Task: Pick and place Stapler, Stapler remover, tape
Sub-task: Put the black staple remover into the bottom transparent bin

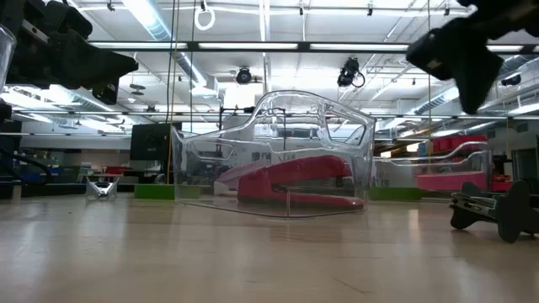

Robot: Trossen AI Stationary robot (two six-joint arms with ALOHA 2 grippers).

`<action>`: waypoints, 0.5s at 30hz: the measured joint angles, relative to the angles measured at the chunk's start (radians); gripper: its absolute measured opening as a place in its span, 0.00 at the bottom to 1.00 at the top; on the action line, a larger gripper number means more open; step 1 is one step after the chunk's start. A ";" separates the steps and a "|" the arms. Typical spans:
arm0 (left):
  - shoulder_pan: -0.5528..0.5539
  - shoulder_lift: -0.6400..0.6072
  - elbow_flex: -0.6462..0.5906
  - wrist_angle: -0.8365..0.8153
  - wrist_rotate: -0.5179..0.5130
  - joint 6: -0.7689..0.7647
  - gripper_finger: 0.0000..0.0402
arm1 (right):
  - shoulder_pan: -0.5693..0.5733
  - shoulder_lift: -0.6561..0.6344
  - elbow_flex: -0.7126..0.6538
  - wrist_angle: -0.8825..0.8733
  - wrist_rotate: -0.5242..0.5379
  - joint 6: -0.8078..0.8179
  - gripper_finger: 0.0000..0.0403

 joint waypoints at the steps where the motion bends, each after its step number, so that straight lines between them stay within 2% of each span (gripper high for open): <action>1: 0.000 0.000 0.000 0.000 0.000 0.000 0.07 | 0.005 0.012 0.000 0.000 0.000 0.010 0.60; 8: 0.000 0.000 0.000 0.000 0.000 0.000 0.07 | 0.015 0.089 0.000 0.006 0.027 0.168 0.61; 15: 0.000 0.000 0.000 0.000 0.000 0.000 0.07 | 0.016 0.115 0.000 0.011 0.027 0.207 0.76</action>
